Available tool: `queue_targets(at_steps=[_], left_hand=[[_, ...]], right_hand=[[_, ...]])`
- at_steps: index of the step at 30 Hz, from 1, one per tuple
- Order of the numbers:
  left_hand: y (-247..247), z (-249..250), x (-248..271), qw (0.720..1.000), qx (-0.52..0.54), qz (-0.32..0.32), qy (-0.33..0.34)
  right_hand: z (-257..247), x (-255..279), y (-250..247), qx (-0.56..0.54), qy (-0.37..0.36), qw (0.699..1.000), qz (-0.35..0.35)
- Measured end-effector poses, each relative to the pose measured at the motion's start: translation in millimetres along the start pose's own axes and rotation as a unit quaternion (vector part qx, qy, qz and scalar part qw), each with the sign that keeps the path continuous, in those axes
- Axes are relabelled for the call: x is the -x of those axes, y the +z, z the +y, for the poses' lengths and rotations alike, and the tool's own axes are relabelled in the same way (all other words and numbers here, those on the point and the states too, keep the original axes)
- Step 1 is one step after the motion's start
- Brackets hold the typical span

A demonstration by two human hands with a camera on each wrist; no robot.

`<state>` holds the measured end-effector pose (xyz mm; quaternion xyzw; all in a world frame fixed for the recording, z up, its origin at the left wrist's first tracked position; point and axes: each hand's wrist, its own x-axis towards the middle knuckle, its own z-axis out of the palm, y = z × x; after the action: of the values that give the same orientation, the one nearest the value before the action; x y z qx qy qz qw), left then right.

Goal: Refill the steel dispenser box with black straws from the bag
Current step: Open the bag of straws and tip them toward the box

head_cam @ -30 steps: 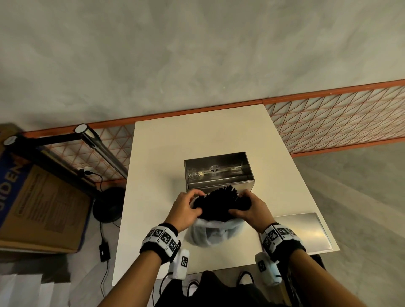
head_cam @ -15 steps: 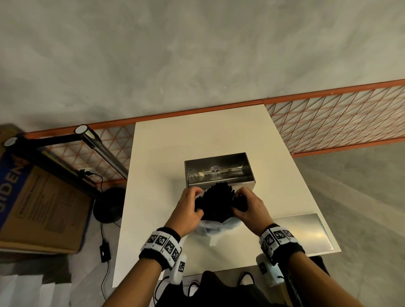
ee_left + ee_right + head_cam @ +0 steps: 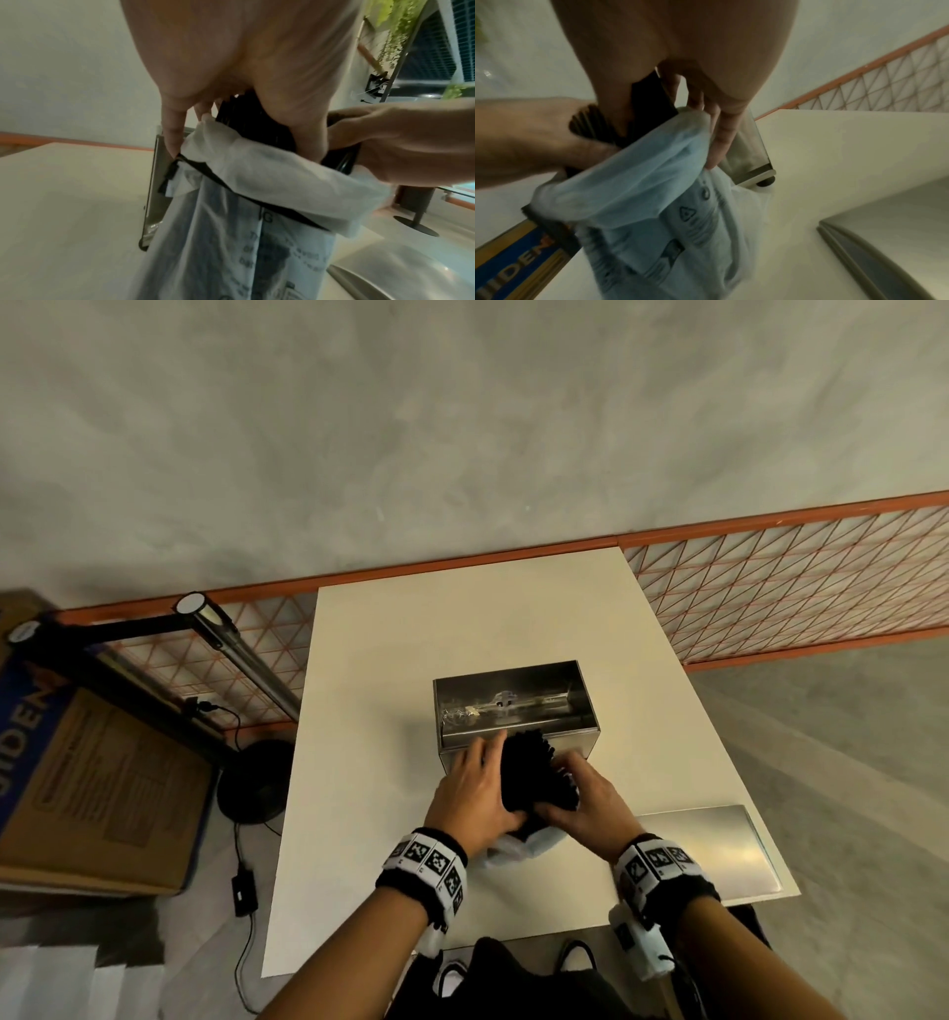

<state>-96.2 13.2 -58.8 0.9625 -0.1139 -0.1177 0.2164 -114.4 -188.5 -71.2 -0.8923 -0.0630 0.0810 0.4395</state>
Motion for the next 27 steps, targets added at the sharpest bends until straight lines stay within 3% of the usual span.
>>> queue_targets(at_steps=[5,10,13,18,27], left_hand=[[6.2,-18.6,3.5,0.997,0.077,-0.003,-0.019],[6.9,-20.4,7.4,0.993,0.116,0.016,0.003],[1.1,-15.0,7.7,0.987,0.142,0.069,0.016],[-11.0,-17.8,11.0,0.967,0.191,0.164,0.051],[-8.1,-39.0,5.1,0.982,0.145,0.113,0.051]], right_hand=[[14.9,13.6,-14.8,-0.038,0.051,0.994,-0.085],[20.3,18.2,-5.4,-0.02,0.092,0.986,-0.137],[17.1,14.6,0.7,-0.064,0.113,0.985,-0.112],[15.3,1.7,-1.8,-0.077,0.072,0.994,-0.013],[31.4,0.7,5.0,-0.022,0.111,0.991,-0.069]])
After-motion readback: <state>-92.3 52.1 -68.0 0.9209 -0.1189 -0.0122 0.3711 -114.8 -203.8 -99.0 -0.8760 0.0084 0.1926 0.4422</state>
